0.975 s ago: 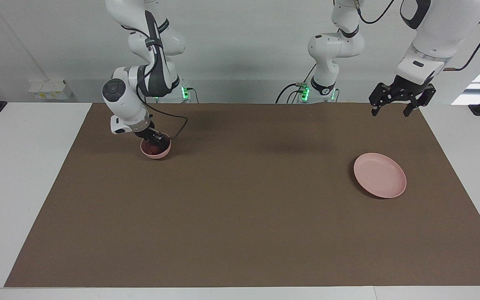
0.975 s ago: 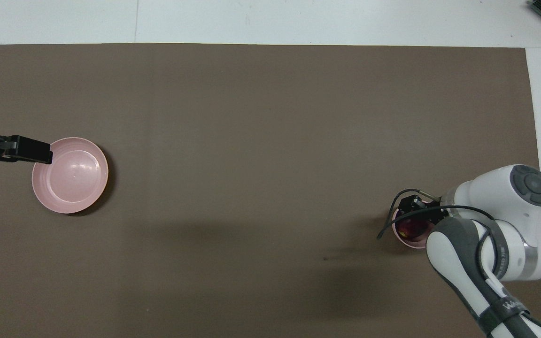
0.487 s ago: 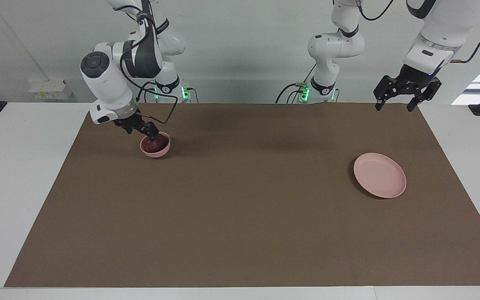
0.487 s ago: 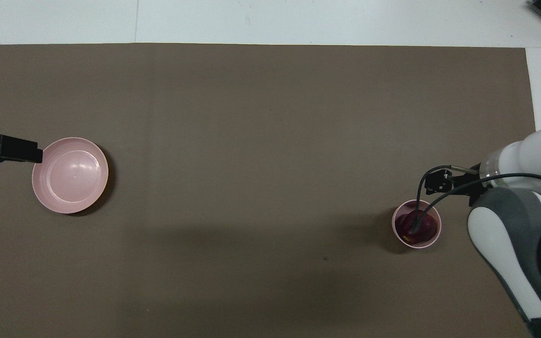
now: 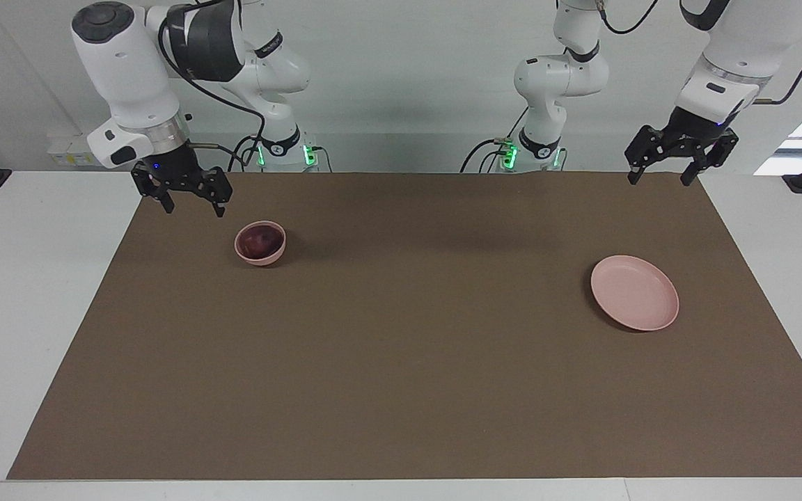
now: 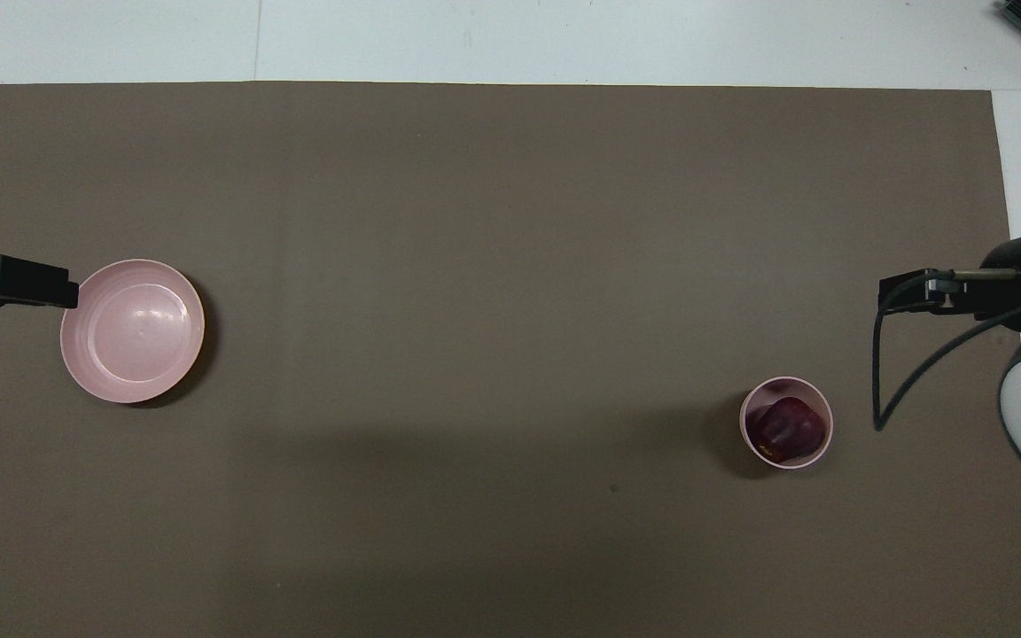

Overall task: Move apple from plate to bowl
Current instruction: 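Open the right gripper and lift it away from the bowl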

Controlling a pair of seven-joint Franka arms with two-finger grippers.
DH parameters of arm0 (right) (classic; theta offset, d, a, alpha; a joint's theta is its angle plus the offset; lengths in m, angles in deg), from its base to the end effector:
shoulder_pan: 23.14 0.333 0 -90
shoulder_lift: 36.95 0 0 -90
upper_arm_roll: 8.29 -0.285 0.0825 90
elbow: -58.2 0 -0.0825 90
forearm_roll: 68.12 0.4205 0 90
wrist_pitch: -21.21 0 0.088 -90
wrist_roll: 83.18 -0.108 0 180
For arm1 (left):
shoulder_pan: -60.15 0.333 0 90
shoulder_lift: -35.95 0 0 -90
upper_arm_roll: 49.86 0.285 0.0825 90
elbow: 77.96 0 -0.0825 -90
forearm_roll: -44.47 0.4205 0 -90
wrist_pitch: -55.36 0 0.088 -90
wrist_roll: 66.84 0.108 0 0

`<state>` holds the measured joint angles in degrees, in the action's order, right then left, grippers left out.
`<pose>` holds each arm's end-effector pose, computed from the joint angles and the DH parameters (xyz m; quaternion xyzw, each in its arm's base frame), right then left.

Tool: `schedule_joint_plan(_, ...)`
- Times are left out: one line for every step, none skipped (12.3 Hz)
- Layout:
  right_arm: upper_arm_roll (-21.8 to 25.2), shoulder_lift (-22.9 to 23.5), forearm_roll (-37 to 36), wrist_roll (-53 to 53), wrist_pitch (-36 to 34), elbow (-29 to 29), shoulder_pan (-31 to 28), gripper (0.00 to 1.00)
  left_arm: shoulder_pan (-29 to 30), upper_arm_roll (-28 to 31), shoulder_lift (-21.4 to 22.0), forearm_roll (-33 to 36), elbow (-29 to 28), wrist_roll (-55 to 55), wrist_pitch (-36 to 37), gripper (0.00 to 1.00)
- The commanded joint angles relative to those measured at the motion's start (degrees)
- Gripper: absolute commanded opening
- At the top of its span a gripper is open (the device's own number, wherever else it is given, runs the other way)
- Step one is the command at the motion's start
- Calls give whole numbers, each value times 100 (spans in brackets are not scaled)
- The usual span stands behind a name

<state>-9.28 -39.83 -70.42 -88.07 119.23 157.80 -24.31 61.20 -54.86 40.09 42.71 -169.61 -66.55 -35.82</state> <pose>0.5858 -0.0055 0.5486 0.9989 -0.0417 0.0122 0.0199 0.5713 -0.0444 0.6216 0.9987 -0.0371 0.0315 0.0132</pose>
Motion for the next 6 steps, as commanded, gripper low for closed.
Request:
schedule_joint_plan(-50, 323, -16, 147, -651, -871, -59, 100, -8, 43, 43, -61, 60, 6, 153, 100)
schedule_joint_plan(-42, 305, -7, 147, -713, -899, -50, 100, -8, 43, 43, -61, 60, 6, 144, 100)
schedule_joint_plan(-42, 323, -7, 138, -757, -1003, -67, 100, -8, 43, 43, -61, 60, 6, 153, 100)
schedule_joint_plan(-42, 323, 2, 138, -845, -1083, -67, 100, -8, 43, 43, -61, 60, 6, 153, 100)
schedule_joint_plan(-50, 349, -33, 138, -1046, -1136, -67, 100, -8, 43, 43, -61, 68, 6, 144, 100)
schedule_joint_plan(-42, 428, 2, 138, -1196, -1275, -59, 100, -8, 43, 43, -61, 60, 6, 153, 100)
